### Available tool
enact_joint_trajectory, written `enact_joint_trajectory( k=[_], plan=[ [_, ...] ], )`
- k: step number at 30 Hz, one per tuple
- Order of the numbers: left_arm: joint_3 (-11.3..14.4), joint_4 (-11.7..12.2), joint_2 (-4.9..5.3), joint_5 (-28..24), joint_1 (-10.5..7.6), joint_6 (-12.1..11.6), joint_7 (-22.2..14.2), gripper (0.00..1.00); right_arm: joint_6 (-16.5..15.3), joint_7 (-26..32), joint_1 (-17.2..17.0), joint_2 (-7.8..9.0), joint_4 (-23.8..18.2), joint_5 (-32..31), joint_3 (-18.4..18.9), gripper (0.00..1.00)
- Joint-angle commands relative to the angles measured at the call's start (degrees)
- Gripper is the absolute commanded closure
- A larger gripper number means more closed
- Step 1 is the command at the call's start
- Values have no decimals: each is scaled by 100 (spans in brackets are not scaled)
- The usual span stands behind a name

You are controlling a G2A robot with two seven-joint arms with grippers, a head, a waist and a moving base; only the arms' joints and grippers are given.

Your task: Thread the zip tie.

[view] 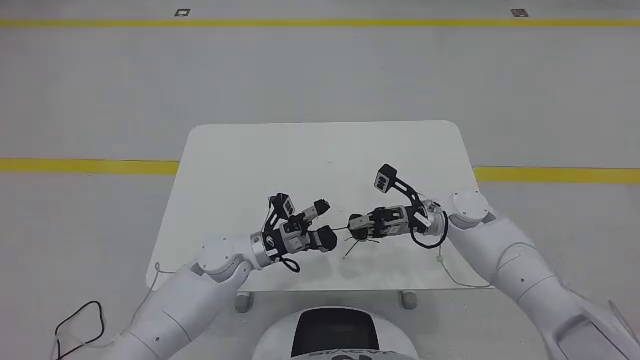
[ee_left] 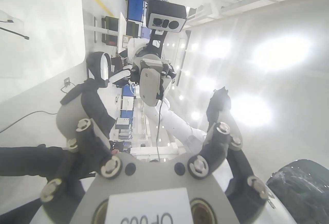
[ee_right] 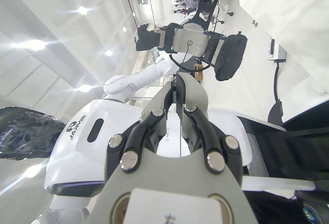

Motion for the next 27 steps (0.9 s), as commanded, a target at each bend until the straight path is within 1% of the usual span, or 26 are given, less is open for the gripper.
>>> enact_joint_trajectory(
  k=[1, 7, 13, 15, 22, 23, 27],
  plan=[
    [5, 31, -8, -19, -15, -1, 3, 0, 9, 9, -7, -6, -4, -13, 16, 100],
    [24, 73, -32, -122, -56, 17, -109, 0, 46, 49, -24, -30, -9, -50, 54, 100],
    [66, 34, -47, -169, -58, 44, -283, 0, 62, 81, -29, -59, 17, -77, 82, 100],
    [73, 30, -50, -175, -56, 53, -309, 2, 58, 81, -33, -68, 28, -83, 98, 100],
    [80, 41, -59, -155, -65, 66, -352, 20, 61, 113, -50, -93, 48, -104, 148, 100],
    [80, 43, -60, -153, -66, 66, -355, 24, 64, 121, -51, -96, 50, -107, 153, 100],
    [80, 47, -64, -153, -66, 67, -369, 35, 83, 151, -54, -111, 61, -123, 171, 100]
  ],
)
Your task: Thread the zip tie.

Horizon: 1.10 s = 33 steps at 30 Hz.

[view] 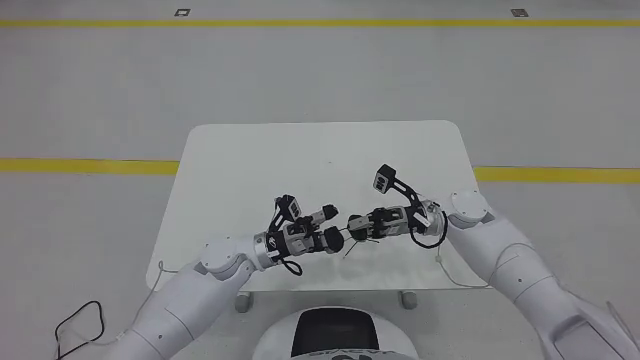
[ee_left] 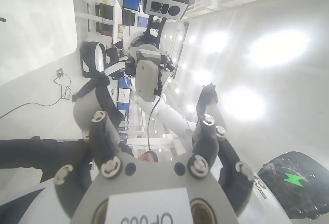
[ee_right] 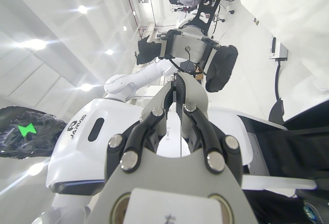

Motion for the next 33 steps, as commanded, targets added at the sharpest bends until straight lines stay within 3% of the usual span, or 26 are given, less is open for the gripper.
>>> enact_joint_trajectory(
  k=[1, 3, 7, 33],
  plan=[
    [-2, 1, -2, -3, 0, 0, -6, 40, 19, 12, 0, -8, 11, -8, 5, 100],
    [-5, 3, -3, -3, 0, 0, -16, 49, 46, 32, 6, -18, 26, -4, 10, 100],
    [-18, -13, -2, 9, 5, 2, -38, 56, 119, 65, 26, -41, 87, 2, 8, 100],
    [-22, -91, -6, 336, 30, -159, 47, 81, 680, 104, 145, -194, 444, 7, -17, 100]
  ],
)
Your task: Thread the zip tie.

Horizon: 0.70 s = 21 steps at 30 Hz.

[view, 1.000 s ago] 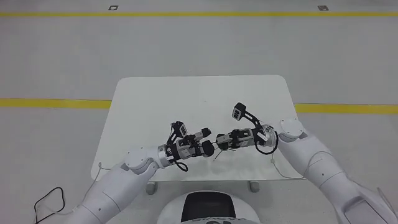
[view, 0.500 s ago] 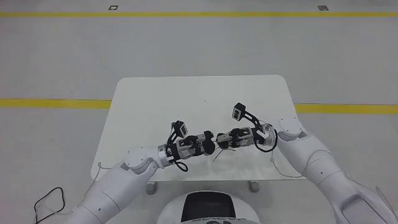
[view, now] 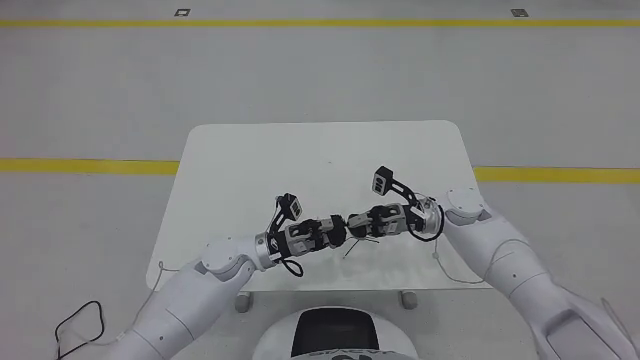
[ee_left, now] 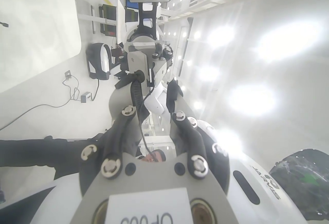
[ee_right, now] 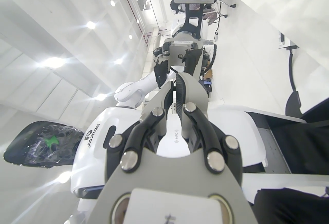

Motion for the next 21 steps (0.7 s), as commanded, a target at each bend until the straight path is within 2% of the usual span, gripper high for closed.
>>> enact_joint_trajectory(
  k=[1, 21],
  plan=[
    [3, -2, 0, 16, 10, -10, 4, 81, 29, 0, 9, -10, 20, -25, -7, 100],
    [11, 51, -12, 63, 22, -49, 31, 88, 109, 32, 31, -87, 119, -158, 9, 100]
  ],
)
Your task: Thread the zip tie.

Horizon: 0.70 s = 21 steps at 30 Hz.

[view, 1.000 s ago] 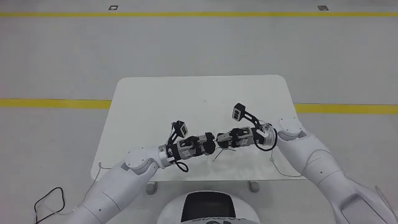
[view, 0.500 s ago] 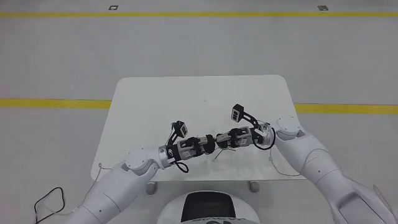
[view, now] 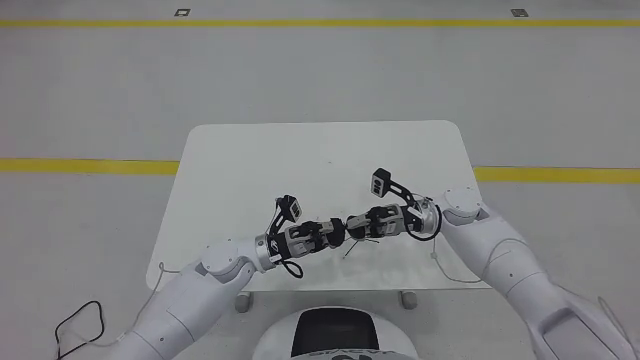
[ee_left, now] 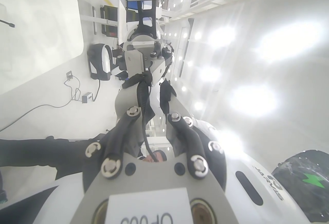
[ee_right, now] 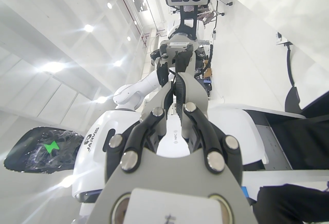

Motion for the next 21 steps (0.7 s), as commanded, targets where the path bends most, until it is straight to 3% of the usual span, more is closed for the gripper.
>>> enact_joint_trajectory(
  k=[1, 21],
  plan=[
    [1, 2, -1, 12, 4, -9, 8, 88, -7, 5, 0, -6, -1, -15, 1, 100],
    [0, 16, -8, 36, 14, -9, 31, 93, -19, 21, 4, -49, 26, -103, 47, 100]
  ],
)
